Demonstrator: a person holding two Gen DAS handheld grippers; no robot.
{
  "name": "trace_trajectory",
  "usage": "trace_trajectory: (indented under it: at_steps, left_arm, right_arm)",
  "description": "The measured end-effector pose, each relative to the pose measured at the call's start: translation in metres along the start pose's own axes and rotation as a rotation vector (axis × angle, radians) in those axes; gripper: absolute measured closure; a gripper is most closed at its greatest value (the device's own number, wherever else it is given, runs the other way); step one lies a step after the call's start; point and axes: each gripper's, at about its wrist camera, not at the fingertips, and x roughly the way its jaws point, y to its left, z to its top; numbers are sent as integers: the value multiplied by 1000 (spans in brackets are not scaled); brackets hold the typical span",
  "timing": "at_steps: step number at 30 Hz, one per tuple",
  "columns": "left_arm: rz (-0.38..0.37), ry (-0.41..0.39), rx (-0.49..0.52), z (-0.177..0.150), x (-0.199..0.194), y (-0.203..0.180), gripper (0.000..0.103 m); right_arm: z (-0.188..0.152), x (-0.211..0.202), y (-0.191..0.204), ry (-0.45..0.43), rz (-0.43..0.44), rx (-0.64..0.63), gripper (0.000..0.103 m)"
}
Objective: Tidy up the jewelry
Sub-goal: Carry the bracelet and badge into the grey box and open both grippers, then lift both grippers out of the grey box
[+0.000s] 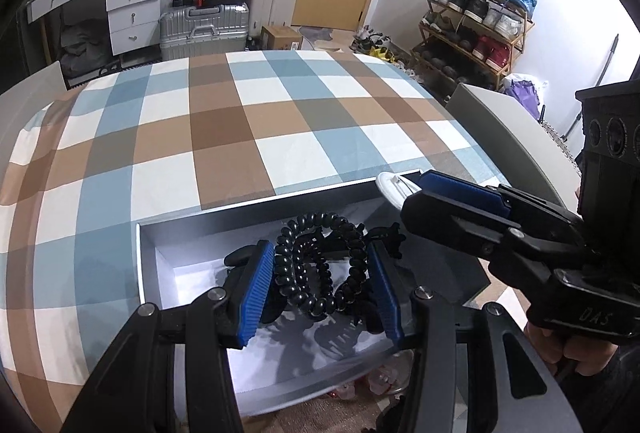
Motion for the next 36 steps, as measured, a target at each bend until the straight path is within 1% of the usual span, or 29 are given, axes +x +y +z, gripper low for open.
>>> trace_trajectory:
  at_steps: [10,16,19,21,23,25,28,31,34,36]
  left_arm:
    - [-19,1,13,4,3,-2,60]
    - [-38,14,15,5,3,-1,56]
    - [-45,11,22,4,-1,-1,52]
    - [-33,0,32,3,-5,-3,45]
    - [-26,-7,39,3,-8,-5,43]
    - [-13,-11,42,2,-11,-6,43]
    - [-3,-22,39,0,-16,-7,43]
    - [13,-34,38,-2,-22,-8,42]
    - [21,-40,42,-6,-28,-11,42]
    - [27,-47,46,-8,-32,-13,42]
  right_arm:
    - [1,4,-5,3,-28,10,60]
    - [1,-2,-7,-8,-29,29,60]
    - [0,-9,-7,-28,-28,39,59]
    - [0,-13,-7,-36,-27,45,59]
    - [0,-17,-6,-46,-29,48,54]
    - [-1,-23,-5,-55,-35,48,50]
    - [-2,-31,-2,-65,-35,46,50]
    - [-4,-39,1,-73,-39,44,46]
    - [-7,-47,6,-83,-45,41,46]
    - [-9,-51,9,-90,-47,39,44]
